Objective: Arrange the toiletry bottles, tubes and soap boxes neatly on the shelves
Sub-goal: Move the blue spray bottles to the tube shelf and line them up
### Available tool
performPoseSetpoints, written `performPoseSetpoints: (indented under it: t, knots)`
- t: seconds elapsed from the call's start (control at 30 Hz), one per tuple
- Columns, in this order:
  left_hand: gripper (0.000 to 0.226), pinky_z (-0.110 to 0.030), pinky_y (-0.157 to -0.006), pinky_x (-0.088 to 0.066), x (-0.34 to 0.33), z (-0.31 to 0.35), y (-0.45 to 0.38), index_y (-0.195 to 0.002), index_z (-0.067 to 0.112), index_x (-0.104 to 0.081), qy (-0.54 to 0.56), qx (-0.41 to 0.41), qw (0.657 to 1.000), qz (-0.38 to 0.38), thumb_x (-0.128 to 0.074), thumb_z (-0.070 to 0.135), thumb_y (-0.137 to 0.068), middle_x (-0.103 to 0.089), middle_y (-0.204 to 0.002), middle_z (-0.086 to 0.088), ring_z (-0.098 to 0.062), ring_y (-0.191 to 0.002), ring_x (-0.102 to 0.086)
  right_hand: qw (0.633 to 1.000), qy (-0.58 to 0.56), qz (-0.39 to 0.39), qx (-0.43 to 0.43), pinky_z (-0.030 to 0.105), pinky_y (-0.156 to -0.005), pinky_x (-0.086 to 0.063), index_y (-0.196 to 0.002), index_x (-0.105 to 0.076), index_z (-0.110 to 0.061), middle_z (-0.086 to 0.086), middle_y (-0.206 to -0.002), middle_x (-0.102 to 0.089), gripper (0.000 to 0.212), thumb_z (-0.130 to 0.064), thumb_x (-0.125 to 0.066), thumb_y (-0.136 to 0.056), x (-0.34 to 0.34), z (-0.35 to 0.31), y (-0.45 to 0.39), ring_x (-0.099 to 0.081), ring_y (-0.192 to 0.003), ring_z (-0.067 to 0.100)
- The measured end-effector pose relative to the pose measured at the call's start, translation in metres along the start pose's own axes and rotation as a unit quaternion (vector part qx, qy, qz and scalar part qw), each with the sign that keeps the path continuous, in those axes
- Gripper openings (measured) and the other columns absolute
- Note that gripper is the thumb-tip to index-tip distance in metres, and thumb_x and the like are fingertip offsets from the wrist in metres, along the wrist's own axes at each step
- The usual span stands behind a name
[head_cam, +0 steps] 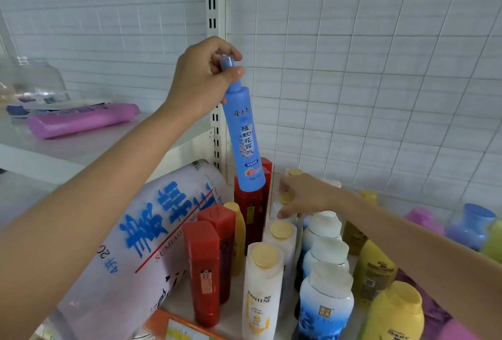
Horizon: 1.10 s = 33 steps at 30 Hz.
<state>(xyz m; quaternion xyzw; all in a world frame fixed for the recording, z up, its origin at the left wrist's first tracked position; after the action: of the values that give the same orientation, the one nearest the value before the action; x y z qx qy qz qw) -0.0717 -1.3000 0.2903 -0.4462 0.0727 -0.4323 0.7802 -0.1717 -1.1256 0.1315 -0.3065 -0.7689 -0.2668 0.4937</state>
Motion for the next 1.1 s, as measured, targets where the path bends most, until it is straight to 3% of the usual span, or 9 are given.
performPoseSetpoints:
  t: [0.17, 0.27, 0.47, 0.53, 0.63, 0.77, 0.87, 0.97, 1.1]
  knots:
    - [0.011, -0.016, -0.043, -0.043, -0.011, 0.004, 0.003, -0.091, 0.016, -0.059, 0.002, 0.003, 1.000, -0.024, -0.062, 0.008, -0.084, -0.051, -0.073, 0.007, -0.004, -0.046, -0.050, 0.998, 0.053, -0.015, 0.016, 0.027, -0.083, -0.046, -0.123, -0.044, -0.019, 0.000, -0.118, -0.055, 0.054, -0.039, -0.069, -0.079, 0.007, -0.003, 0.000, -0.055, -0.099, 0.016]
    - [0.012, -0.014, -0.043, -0.043, -0.017, 0.008, 0.005, -0.092, 0.015, -0.059, 0.003, 0.001, 0.999, -0.041, -0.061, 0.006, -0.085, -0.051, -0.075, 0.005, -0.001, -0.046, -0.052, 0.999, 0.022, 0.014, 0.046, 0.028, -0.090, -0.046, -0.125, -0.044, -0.023, -0.006, -0.111, -0.058, 0.057, -0.042, -0.069, -0.077, 0.035, -0.014, 0.012, -0.057, -0.104, 0.014]
    - [0.014, -0.016, -0.043, -0.044, -0.037, 0.019, 0.012, -0.087, 0.020, -0.057, 0.009, -0.022, 0.996, -0.084, -0.061, 0.006, -0.084, -0.056, -0.080, -0.007, -0.005, -0.051, -0.053, 0.966, -0.131, 0.160, 0.157, 0.010, -0.072, -0.043, -0.118, -0.049, -0.027, -0.010, -0.108, -0.060, 0.049, -0.039, -0.071, -0.076, 0.091, -0.054, 0.038, -0.058, -0.099, 0.001]
    - [0.014, -0.019, -0.044, -0.046, -0.043, 0.020, 0.015, -0.087, 0.020, -0.057, 0.001, -0.038, 0.995, -0.094, -0.062, 0.007, -0.084, -0.059, -0.085, -0.014, -0.012, -0.052, -0.054, 0.954, -0.148, 0.192, 0.175, 0.005, -0.068, -0.043, -0.113, -0.055, -0.021, -0.006, -0.103, -0.064, 0.041, -0.033, -0.071, -0.077, 0.094, -0.061, 0.040, -0.058, -0.087, -0.003]
    - [0.022, -0.023, -0.048, -0.051, -0.046, 0.023, 0.020, -0.105, 0.018, -0.055, -0.033, -0.068, 0.991, -0.110, -0.063, 0.017, -0.085, -0.057, -0.095, -0.006, -0.019, -0.053, -0.059, 0.938, -0.135, 0.255, 0.191, 0.002, -0.062, -0.039, -0.106, -0.060, -0.012, 0.000, -0.094, -0.064, 0.033, -0.026, -0.071, -0.078, 0.096, -0.061, 0.041, -0.053, -0.069, -0.005]
    - [0.046, -0.023, -0.053, -0.048, -0.043, 0.011, 0.025, -0.116, 0.018, -0.045, -0.138, -0.053, 0.978, -0.145, -0.065, 0.040, -0.082, -0.053, -0.098, 0.005, -0.012, -0.064, -0.058, 0.929, -0.142, 0.294, 0.174, 0.005, -0.060, -0.039, -0.101, -0.061, -0.010, -0.003, -0.085, -0.061, 0.033, -0.032, -0.070, -0.078, 0.103, -0.049, 0.044, -0.051, -0.068, -0.001]
    - [0.027, -0.016, -0.055, -0.038, -0.045, -0.017, 0.034, -0.100, 0.017, -0.054, -0.193, 0.016, 0.953, -0.233, -0.062, 0.037, -0.085, -0.056, -0.088, 0.010, 0.001, -0.063, -0.053, 0.923, -0.156, 0.317, 0.154, 0.003, -0.060, -0.039, -0.097, -0.060, -0.014, -0.011, -0.080, -0.058, 0.031, -0.035, -0.070, -0.077, 0.109, -0.043, 0.047, -0.050, -0.065, -0.006]
    - [0.014, -0.015, -0.061, -0.040, -0.055, -0.045, 0.050, -0.089, 0.014, -0.062, -0.229, 0.038, 0.917, -0.326, -0.061, 0.027, -0.087, -0.058, -0.081, 0.009, -0.003, -0.070, -0.057, 0.919, -0.163, 0.328, 0.146, 0.006, -0.061, -0.040, -0.092, -0.057, -0.016, -0.010, -0.079, -0.056, 0.026, -0.032, -0.070, -0.078, 0.113, -0.042, 0.050, -0.051, -0.070, 0.002]
    - [0.014, -0.017, -0.062, -0.039, -0.073, -0.079, 0.071, -0.082, 0.020, -0.058, -0.336, 0.040, 0.819, -0.464, -0.057, 0.032, -0.088, -0.054, -0.075, 0.013, -0.009, -0.077, -0.055, 0.923, -0.145, 0.327, 0.144, 0.010, -0.062, -0.040, -0.093, -0.056, -0.013, -0.003, -0.085, -0.058, 0.028, -0.034, -0.069, -0.078, 0.110, -0.044, 0.051, -0.051, -0.075, 0.010]
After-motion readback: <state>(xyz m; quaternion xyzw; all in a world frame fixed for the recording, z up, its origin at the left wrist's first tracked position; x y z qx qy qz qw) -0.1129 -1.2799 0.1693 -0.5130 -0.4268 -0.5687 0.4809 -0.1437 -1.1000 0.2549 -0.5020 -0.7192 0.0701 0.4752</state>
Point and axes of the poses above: each hand's wrist, its own y-axis away from the middle knuckle, its own x-axis out of the back of the hand, z = x × y, the point moved 3 cm from there along -y, towards the middle knuckle
